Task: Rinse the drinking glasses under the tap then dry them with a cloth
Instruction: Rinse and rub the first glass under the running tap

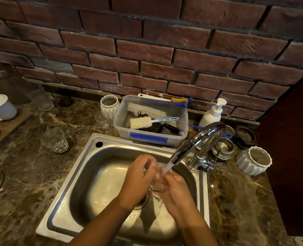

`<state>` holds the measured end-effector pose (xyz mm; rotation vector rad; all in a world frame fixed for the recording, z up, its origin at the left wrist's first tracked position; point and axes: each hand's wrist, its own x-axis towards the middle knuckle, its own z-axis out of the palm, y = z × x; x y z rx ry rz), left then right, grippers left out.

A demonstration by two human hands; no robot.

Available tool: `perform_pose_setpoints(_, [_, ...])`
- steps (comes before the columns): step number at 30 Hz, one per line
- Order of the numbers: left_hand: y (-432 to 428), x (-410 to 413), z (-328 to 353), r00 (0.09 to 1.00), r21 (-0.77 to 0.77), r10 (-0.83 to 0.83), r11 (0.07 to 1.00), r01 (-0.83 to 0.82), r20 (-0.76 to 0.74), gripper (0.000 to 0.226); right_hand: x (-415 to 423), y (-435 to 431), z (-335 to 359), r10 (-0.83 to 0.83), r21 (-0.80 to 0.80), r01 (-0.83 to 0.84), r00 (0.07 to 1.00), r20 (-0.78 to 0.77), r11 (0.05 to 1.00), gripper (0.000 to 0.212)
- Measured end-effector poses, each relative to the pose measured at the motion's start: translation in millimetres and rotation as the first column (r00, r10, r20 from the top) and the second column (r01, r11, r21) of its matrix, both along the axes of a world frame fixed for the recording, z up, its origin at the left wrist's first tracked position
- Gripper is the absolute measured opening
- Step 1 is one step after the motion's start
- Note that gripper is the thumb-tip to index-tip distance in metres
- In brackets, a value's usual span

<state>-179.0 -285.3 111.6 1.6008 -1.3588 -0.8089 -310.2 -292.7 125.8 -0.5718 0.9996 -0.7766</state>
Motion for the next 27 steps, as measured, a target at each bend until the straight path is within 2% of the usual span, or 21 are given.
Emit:
perform_pose_setpoints(2, [-1, -7, 4, 0.953, 0.225, 0.124, 0.972, -0.061, -0.275, 0.020, -3, -2, 3, 0.066, -0.265, -0.167, 0.934, -0.350, 0.950, 0.025])
perform_pose_setpoints(3, [-2, -7, 3, 0.887, 0.347, 0.209, 0.936, -0.060, -0.412, 0.023, -5, -2, 7, 0.070, -0.392, -0.282, 0.877, -0.476, 0.876, 0.026])
perform_pose_setpoints(5, [-3, -3, 0, 0.647, 0.516, 0.359, 0.854, 0.063, -0.673, 0.034, -9, -1, 15, 0.090, -0.541, -0.550, 0.750, -0.656, 0.637, 0.028])
perform_pose_setpoints(6, [-3, 2, -2, 0.483, 0.539, 0.406, 0.825, 0.171, -0.776, 0.038, -10, 0, 20, 0.079, -0.539, -0.696, 0.643, -0.762, 0.475, 0.026])
perform_pose_setpoints(7, [-1, 6, -3, 0.329, 0.537, 0.446, 0.795, 0.282, -0.833, 0.040, -9, 0, 24, 0.017, -0.466, -0.828, 0.495, -0.869, 0.312, 0.025])
perform_pose_setpoints(8, [1, 8, -1, 0.216, 0.531, 0.485, 0.764, 0.365, -0.847, 0.038, -9, -1, 28, -0.059, -0.351, -0.917, 0.346, -0.936, 0.187, 0.026])
perform_pose_setpoints(9, [3, 8, 1, 0.161, 0.532, 0.516, 0.738, 0.415, -0.841, 0.036, -9, -1, 32, -0.110, -0.257, -0.960, 0.245, -0.963, 0.113, 0.027])
perform_pose_setpoints(10, [5, 7, 4, 0.158, 0.545, 0.535, 0.719, 0.431, -0.830, 0.033, -10, -1, 33, -0.110, -0.202, -0.975, 0.193, -0.975, 0.087, 0.029])
perform_pose_setpoints(11, [6, 5, 6, 0.183, 0.562, 0.539, 0.716, 0.413, -0.822, 0.031, -10, 0, 32, -0.091, -0.218, -0.971, 0.210, -0.974, 0.094, 0.030])
perform_pose_setpoints(12, [6, 3, 9, 0.231, 0.578, 0.531, 0.729, 0.366, -0.815, 0.029, -10, 2, 30, -0.059, -0.272, -0.954, 0.267, -0.962, 0.129, 0.033])
perform_pose_setpoints(14, [4, -3, 7, 0.401, 0.622, 0.529, 0.769, 0.145, -0.748, 0.025, -10, 5, 22, 0.008, -0.398, -0.861, 0.422, -0.907, 0.316, 0.037])
perform_pose_setpoints(16, [1, -9, 5, 0.567, 0.573, 0.530, 0.810, -0.120, -0.630, 0.027, -4, 9, 12, 0.053, -0.476, -0.691, 0.595, -0.802, 0.544, 0.032])
perform_pose_setpoints(18, [3, -14, 7, 0.729, 0.404, 0.449, 0.879, -0.255, -0.516, 0.026, 9, 13, 11, 0.032, -0.464, -0.431, 0.758, -0.652, 0.773, 0.027])
perform_pose_setpoints(19, [5, -14, 6, 0.826, 0.278, 0.383, 0.917, -0.286, -0.414, 0.025, 15, 13, 13, 0.003, -0.377, -0.248, 0.838, -0.545, 0.893, 0.028])
perform_pose_setpoints(20, [8, -12, 3, 0.915, 0.139, 0.308, 0.950, -0.280, -0.262, 0.024, 18, 13, 13, -0.023, -0.226, -0.074, 0.918, -0.397, 0.971, 0.028])
perform_pose_setpoints(21, [10, -9, -1, 0.968, 0.011, 0.233, 0.972, -0.233, -0.092, 0.021, 18, 12, 12, -0.053, -0.052, 0.042, 0.974, -0.221, 0.998, 0.025])
perform_pose_setpoints(22, [11, -5, -4, 0.986, -0.080, 0.157, 0.985, -0.153, 0.058, 0.018, 17, 11, 10, -0.083, 0.097, 0.089, 0.994, -0.069, 0.991, 0.026])
perform_pose_setpoints(23, [11, 0, -8, 0.984, -0.122, 0.100, 0.989, -0.082, 0.145, 0.017, 14, 10, 10, -0.091, 0.168, 0.086, 0.996, 0.023, 0.982, 0.029])
perform_pose_setpoints(24, [10, 4, -9, 0.987, -0.125, 0.067, 0.991, -0.048, 0.148, 0.020, 12, 10, 9, -0.081, 0.178, 0.071, 0.996, 0.049, 0.981, 0.031])
perform_pose_setpoints(25, [9, 5, -7, 0.994, -0.099, 0.058, 0.994, -0.050, 0.088, 0.020, 12, 9, 6, -0.061, 0.153, 0.055, 0.998, 0.036, 0.987, 0.031])
perform_pose_setpoints(27, [5, 4, -3, 0.991, 0.049, 0.087, 0.995, -0.082, -0.104, 0.018, 11, 5, 2, 0.003, -0.017, -0.005, 0.991, -0.133, 1.000, 0.027])
